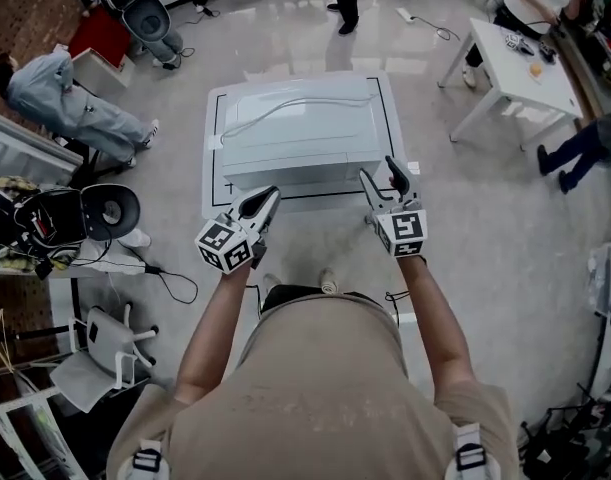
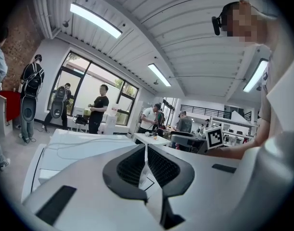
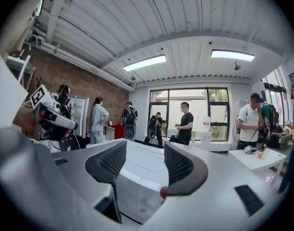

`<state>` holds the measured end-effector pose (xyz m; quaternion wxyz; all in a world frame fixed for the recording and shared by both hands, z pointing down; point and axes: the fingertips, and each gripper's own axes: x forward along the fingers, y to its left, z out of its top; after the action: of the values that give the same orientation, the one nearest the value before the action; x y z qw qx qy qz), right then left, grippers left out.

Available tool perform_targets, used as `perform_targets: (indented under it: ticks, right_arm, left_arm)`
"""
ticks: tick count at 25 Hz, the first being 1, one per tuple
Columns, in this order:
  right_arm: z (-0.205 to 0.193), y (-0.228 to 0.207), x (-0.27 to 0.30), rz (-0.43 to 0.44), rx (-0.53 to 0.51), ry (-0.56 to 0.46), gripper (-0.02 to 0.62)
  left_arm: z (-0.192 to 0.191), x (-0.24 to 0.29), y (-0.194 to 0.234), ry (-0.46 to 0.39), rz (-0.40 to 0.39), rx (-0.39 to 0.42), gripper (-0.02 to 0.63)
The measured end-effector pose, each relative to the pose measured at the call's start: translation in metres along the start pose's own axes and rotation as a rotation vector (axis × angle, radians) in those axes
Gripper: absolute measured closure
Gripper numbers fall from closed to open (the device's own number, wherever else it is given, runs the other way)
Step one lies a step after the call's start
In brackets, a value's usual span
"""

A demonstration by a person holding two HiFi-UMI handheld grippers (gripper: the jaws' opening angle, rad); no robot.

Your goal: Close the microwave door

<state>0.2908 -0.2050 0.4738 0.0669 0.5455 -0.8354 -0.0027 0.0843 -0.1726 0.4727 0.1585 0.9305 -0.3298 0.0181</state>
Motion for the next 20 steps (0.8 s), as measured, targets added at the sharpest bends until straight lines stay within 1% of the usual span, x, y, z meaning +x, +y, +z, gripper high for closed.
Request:
perform_targets:
  ticks: [4,7,10,13,16,17,19,20]
  right_arm:
    - [0.024,-0.005,-0.031,0.017,0.016,-0.063,0.342]
    - [0.027,-0.008,-0.051,0.01,0.022,-0.08,0.344]
    - [0.023,-0.011,-0.062,-0.009,0.015,-0.075,0.345]
    - [0.01,-0.013,-0.066,-0.014,0.002,-0.058,0.345]
    - [-0.001,-0.018,-0.07,-0.025,0.013,-0.043,0.347]
    - [-0.006,-0.021,-0.071,-0.041,0.007,-0.029,0.355]
    - [-0.014,-0.026,-0.072,-0.073,-0.006,-0.002,0.416]
    - [-0.015,-0.028,-0.073,-0.081,-0.004,0.004,0.427]
  left_arm:
    - [0.017,-0.007,-0.004,-0.037,-0.006,0.006,0.6]
    - [0.023,-0.014,-0.006,-0.054,0.0,0.01,0.6]
    - [0.025,-0.019,-0.008,-0.061,0.005,0.007,0.6]
    - [0.019,-0.018,-0.008,-0.056,0.009,0.006,0.6]
    - [0.014,-0.016,-0.011,-0.047,0.005,-0.002,0.6]
    - [0.013,-0.015,-0.013,-0.045,0.002,-0.002,0.6]
    - [0.011,-0.015,-0.017,-0.041,-0.003,0.0,0.6]
    - [0.01,-0.014,-0.019,-0.04,-0.006,-0.001,0.6]
